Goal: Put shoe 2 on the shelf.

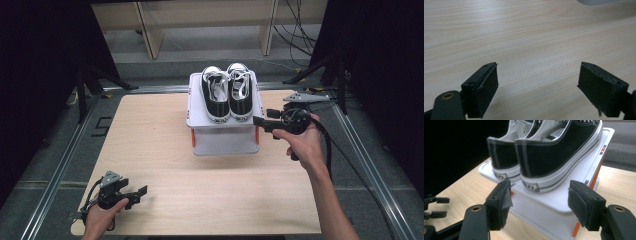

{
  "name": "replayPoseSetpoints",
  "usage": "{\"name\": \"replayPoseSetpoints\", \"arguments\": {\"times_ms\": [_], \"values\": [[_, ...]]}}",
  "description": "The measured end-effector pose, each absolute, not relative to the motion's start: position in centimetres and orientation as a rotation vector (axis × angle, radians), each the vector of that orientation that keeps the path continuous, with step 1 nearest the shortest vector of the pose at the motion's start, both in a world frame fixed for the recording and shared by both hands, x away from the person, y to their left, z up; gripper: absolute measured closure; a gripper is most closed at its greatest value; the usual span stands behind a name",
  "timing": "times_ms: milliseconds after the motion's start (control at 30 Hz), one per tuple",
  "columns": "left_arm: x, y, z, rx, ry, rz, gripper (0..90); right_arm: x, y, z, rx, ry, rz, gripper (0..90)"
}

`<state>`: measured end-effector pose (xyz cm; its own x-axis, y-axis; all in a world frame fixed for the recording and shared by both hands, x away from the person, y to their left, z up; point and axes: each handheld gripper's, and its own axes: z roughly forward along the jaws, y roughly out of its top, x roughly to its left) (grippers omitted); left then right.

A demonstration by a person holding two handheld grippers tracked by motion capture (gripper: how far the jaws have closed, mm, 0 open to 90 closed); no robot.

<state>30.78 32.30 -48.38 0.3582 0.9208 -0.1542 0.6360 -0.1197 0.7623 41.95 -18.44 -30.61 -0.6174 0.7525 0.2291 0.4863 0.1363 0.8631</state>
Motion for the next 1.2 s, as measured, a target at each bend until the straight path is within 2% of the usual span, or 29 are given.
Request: {"name": "replayPoseSetpoints", "arguments": {"times_ms": [233, 367, 400, 733, 800, 1200], "values": [[30.9, 32.0, -48.6, 1.859, 1.351, 0.453, 15.6, 39.5, -19.1, -32.4, 1.194, 2.152, 1.467, 31.8], [30.7, 32.1, -48.4, 1.862, 1.363, 0.465, 15.6, 38.6, -19.5, -34.5, 1.202, 2.204, 1.422, 31.7], [30.7, 32.1, -48.5, 1.838, 1.356, 0.447, 15.6, 38.3, -19.8, -36.0, 1.229, 2.226, 1.403, 31.9], [30.6, 32.3, -48.3, 1.851, 1.344, 0.470, 15.6, 37.6, -19.4, -40.8, 1.304, 2.293, 1.339, 29.0], [30.5, 32.2, -48.2, 1.840, 1.345, 0.462, 15.6, 37.4, -18.9, -41.4, 1.315, 2.306, 1.326, 26.0], [30.4, 32.3, -48.1, 1.852, 1.351, 0.470, 15.6, 35.1, -17.4, -42.2, 1.174, 2.357, 1.166, 23.6]]}}
